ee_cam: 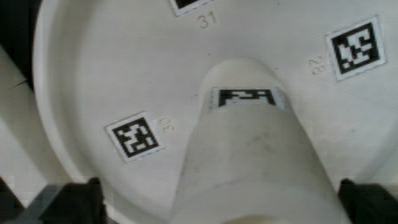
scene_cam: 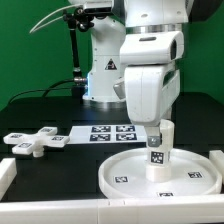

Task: Assemble round table

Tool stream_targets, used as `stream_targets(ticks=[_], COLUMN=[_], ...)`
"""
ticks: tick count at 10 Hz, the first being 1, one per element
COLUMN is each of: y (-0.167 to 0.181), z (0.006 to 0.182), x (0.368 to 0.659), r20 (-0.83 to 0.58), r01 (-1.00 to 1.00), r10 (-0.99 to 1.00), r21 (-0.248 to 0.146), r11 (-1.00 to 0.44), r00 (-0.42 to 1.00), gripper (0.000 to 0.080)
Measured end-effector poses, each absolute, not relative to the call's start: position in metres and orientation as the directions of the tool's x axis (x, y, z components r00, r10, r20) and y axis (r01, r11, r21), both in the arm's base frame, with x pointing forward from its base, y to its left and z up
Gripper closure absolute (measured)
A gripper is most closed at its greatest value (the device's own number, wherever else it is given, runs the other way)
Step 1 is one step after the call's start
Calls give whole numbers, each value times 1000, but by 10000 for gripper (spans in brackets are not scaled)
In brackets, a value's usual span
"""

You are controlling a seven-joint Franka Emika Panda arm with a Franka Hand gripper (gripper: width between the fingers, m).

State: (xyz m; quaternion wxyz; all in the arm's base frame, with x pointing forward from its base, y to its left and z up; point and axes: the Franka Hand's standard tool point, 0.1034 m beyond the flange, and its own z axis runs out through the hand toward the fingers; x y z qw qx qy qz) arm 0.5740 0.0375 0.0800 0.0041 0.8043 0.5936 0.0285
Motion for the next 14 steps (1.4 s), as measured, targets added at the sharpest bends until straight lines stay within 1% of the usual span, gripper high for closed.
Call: stream_targets(ticks=[2,3,4,5,6,8,9,10,11,12,14], y=[39,40,41,41,41,41,40,39,38,39,39], z=[80,80,80,80,80,80,81,81,81,81,81], x=[574,574,574,573,572,572,572,570,570,570,570], r20=[28,23,24,23,22,23,24,21,18,19,21], r01=[977,980,976,976,976,974,964,935,907,895,837], r10=[978,981,977,977,977,975,965,935,907,895,837], r21=[48,49,48,42,41,40,36,18,10,10,9], r11=[-210,-192,-214,-215,-215,-223,-262,-353,-420,-447,-548], r00=[208,192,213,214,214,223,262,353,420,447,547], gripper=[150,162,333,333,373,373,373,373,379,380,380])
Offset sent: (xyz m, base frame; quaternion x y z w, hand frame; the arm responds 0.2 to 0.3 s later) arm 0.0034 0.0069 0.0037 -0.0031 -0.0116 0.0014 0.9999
